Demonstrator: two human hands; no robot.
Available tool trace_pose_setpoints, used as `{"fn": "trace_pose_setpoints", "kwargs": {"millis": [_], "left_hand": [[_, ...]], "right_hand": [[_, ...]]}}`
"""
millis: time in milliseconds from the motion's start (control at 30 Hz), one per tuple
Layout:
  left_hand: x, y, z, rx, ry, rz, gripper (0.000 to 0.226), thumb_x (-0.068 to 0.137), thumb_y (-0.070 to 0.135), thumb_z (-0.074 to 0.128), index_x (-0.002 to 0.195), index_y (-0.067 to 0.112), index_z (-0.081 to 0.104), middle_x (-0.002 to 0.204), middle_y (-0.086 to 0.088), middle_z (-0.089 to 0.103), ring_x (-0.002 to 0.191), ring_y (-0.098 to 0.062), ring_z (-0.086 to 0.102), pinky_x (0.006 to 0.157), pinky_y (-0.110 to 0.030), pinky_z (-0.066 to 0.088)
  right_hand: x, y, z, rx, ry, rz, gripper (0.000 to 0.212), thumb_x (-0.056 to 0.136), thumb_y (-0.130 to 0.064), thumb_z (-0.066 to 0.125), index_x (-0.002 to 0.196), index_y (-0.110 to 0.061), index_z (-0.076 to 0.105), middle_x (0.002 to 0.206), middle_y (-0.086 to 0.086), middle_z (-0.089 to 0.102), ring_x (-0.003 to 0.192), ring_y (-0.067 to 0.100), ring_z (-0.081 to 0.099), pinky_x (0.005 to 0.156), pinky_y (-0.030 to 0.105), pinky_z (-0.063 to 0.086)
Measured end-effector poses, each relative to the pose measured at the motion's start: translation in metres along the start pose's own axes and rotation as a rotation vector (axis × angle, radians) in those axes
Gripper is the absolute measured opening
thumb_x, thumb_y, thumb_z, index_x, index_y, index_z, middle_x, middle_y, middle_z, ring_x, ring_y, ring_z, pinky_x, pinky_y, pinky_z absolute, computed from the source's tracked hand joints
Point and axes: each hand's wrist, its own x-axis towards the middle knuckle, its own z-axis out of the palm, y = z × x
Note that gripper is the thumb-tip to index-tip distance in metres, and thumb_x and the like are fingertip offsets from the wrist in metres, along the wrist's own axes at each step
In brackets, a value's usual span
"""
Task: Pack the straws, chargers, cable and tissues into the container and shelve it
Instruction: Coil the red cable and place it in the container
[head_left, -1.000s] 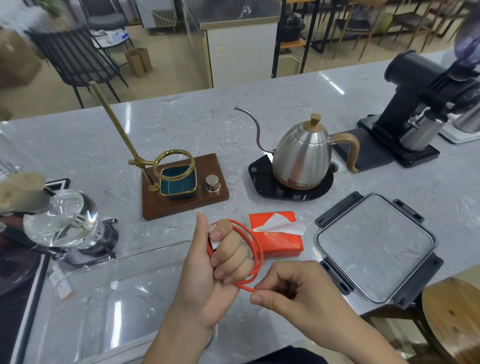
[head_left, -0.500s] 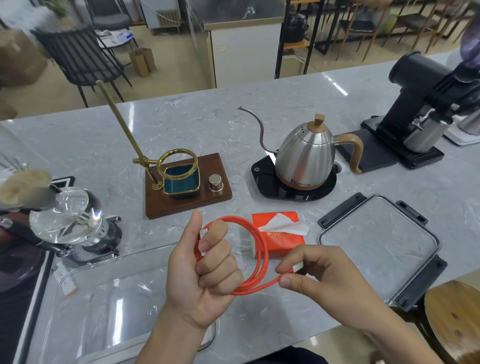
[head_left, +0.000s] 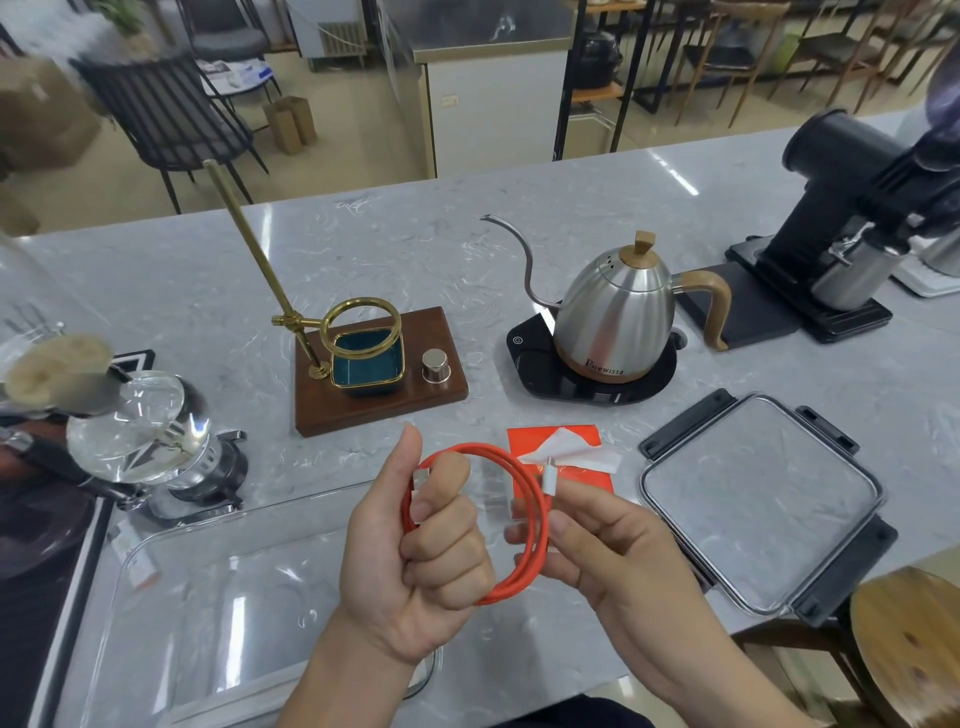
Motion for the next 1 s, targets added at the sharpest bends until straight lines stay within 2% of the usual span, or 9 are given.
{"fn": "trace_pose_setpoints", "kwargs": {"millis": [133, 267, 333, 400, 567, 733, 833, 900, 1000], "left_hand": [[-0.001, 0.001, -0.003, 0.035, 0.028, -0.025, 0.051, 0.102, 0.053, 0.017, 0.07, 0.017, 0.034, 0.044, 0.004, 0.016, 0.035, -0.007, 0.012, 0.038, -0.022, 0.011], [-0.003, 0.004, -0.009, 0.095, 0.116, -0.052, 0.051, 0.102, 0.047, 0.035, 0.068, 0.012, 0.047, 0.045, 0.002, 0.027, 0.035, -0.01, 0.02, 0.039, -0.023, 0.015], [-0.004, 0.004, -0.008, 0.139, 0.175, -0.057, 0.05, 0.1, 0.047, 0.042, 0.066, 0.012, 0.048, 0.044, 0.002, 0.027, 0.035, -0.011, 0.022, 0.038, -0.022, 0.016], [-0.003, 0.002, -0.003, 0.193, 0.276, -0.045, 0.05, 0.097, 0.047, 0.048, 0.061, 0.013, 0.046, 0.041, 0.003, 0.024, 0.033, -0.01, 0.019, 0.037, -0.02, 0.017], [0.002, -0.005, 0.011, 0.361, 0.595, 0.04, 0.058, 0.095, 0.055, 0.041, 0.055, 0.012, 0.042, 0.038, 0.005, 0.021, 0.035, -0.008, 0.009, 0.035, -0.018, 0.015], [0.006, -0.01, 0.013, 0.487, 0.774, 0.107, 0.059, 0.088, 0.063, 0.04, 0.063, 0.011, 0.055, 0.049, 0.002, 0.016, 0.039, -0.009, 0.015, 0.037, -0.021, 0.023], [0.008, -0.014, 0.014, 0.559, 0.839, 0.125, 0.061, 0.084, 0.065, 0.039, 0.067, 0.011, 0.061, 0.051, 0.001, 0.013, 0.041, -0.01, 0.014, 0.04, -0.022, 0.034], [0.007, -0.015, 0.013, 0.602, 0.866, 0.128, 0.061, 0.083, 0.065, 0.038, 0.073, 0.01, 0.062, 0.05, 0.001, 0.017, 0.043, -0.011, 0.016, 0.047, -0.025, 0.042], [0.004, -0.015, 0.012, 0.59, 0.873, 0.136, 0.06, 0.082, 0.062, 0.041, 0.084, 0.007, 0.062, 0.052, 0.0, 0.024, 0.045, -0.012, 0.02, 0.055, -0.028, 0.044]], "right_hand": [[-0.004, -0.003, 0.006, -0.001, -0.003, -0.002, 0.027, 0.088, -0.007, 0.062, 0.114, -0.006, 0.072, 0.093, 0.024, 0.071, 0.08, 0.033, 0.068, 0.072, 0.035, 0.057], [-0.005, -0.003, 0.008, -0.051, 0.022, -0.011, 0.028, 0.087, -0.013, 0.059, 0.11, -0.015, 0.075, 0.083, 0.018, 0.069, 0.074, 0.023, 0.064, 0.069, 0.029, 0.056], [-0.004, -0.001, 0.009, -0.057, 0.036, -0.006, 0.021, 0.091, -0.019, 0.061, 0.105, -0.014, 0.077, 0.078, 0.015, 0.066, 0.072, 0.023, 0.063, 0.069, 0.029, 0.055], [-0.003, 0.001, 0.01, -0.111, 0.037, -0.03, 0.028, 0.09, -0.028, 0.056, 0.096, -0.009, 0.075, 0.072, 0.012, 0.063, 0.069, 0.022, 0.06, 0.069, 0.032, 0.054], [-0.002, 0.003, 0.01, -0.22, 0.045, -0.115, 0.021, 0.093, -0.025, 0.056, 0.094, -0.017, 0.075, 0.064, 0.006, 0.057, 0.064, 0.018, 0.058, 0.066, 0.029, 0.054], [0.0, 0.001, 0.008, -0.288, 0.065, -0.141, 0.02, 0.09, -0.023, 0.056, 0.085, -0.022, 0.075, 0.063, 0.007, 0.056, 0.064, 0.021, 0.052, 0.066, 0.033, 0.053], [0.002, 0.002, 0.007, -0.306, 0.093, -0.158, 0.019, 0.094, -0.017, 0.058, 0.086, -0.018, 0.075, 0.062, 0.007, 0.058, 0.062, 0.02, 0.053, 0.064, 0.031, 0.051], [0.002, 0.002, 0.007, -0.325, 0.112, -0.174, 0.016, 0.095, -0.013, 0.059, 0.088, -0.012, 0.073, 0.06, 0.014, 0.056, 0.06, 0.019, 0.054, 0.062, 0.028, 0.05], [0.003, 0.002, 0.007, -0.379, 0.126, -0.194, 0.02, 0.096, -0.004, 0.055, 0.084, -0.007, 0.07, 0.062, 0.026, 0.054, 0.058, 0.019, 0.052, 0.059, 0.026, 0.049]]}}
